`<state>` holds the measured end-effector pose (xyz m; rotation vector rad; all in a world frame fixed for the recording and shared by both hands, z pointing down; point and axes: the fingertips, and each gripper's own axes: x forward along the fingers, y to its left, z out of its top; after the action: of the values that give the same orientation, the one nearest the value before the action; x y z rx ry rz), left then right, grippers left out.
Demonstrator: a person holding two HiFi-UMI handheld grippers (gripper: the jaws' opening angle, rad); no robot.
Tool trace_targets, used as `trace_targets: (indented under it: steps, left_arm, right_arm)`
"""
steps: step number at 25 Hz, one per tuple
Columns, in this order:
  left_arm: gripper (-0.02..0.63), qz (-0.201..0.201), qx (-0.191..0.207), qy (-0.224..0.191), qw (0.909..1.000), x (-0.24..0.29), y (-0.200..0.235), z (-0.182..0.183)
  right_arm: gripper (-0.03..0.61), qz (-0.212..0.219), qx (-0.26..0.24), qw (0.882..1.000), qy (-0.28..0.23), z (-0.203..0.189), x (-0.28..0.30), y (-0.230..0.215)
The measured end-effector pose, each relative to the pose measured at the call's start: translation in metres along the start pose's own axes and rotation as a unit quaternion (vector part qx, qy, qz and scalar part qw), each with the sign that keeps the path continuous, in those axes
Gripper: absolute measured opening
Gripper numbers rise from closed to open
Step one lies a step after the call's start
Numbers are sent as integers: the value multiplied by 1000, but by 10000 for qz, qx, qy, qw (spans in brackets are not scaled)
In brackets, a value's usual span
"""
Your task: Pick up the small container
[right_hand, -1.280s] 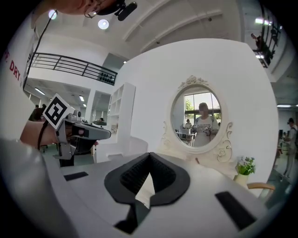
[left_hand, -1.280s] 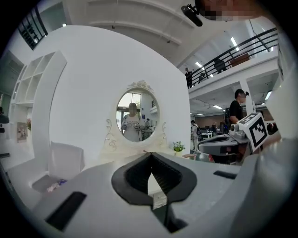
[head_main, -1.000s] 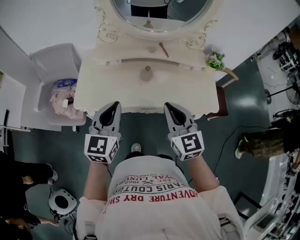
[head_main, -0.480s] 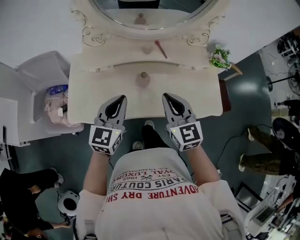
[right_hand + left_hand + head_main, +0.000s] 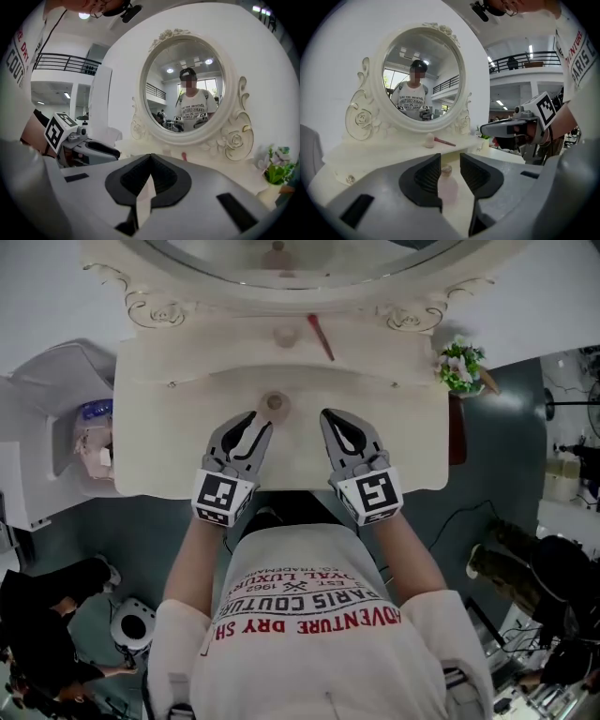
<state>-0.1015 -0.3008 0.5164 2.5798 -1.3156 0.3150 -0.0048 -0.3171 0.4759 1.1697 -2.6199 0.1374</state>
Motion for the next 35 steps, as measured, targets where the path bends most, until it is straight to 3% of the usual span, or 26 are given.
trace_targets:
  steps: [9,15,19,28,35]
  left_arm:
    - [241,-52,-39,648,9979,57,12,-45]
    - [241,79,66,902,9959,80,24,-63]
    - [235,57,140,867,9961,87,23,-64]
    - [155,-61,418,685,9968,92,18,-61]
    - [149,-86,497,712,9962,91,15,-61]
  right_arm:
    - [-2,336,134,9987,371,-43,43,-24]
    - [-2,401,214,9980,445,-55,56,-34]
    - [-2,419,248,9977,462,-58,59,-41]
    - [-2,397,219,9974,566,-65,57,-47]
    - [-2,360,183,9976,561,-61,52,-47]
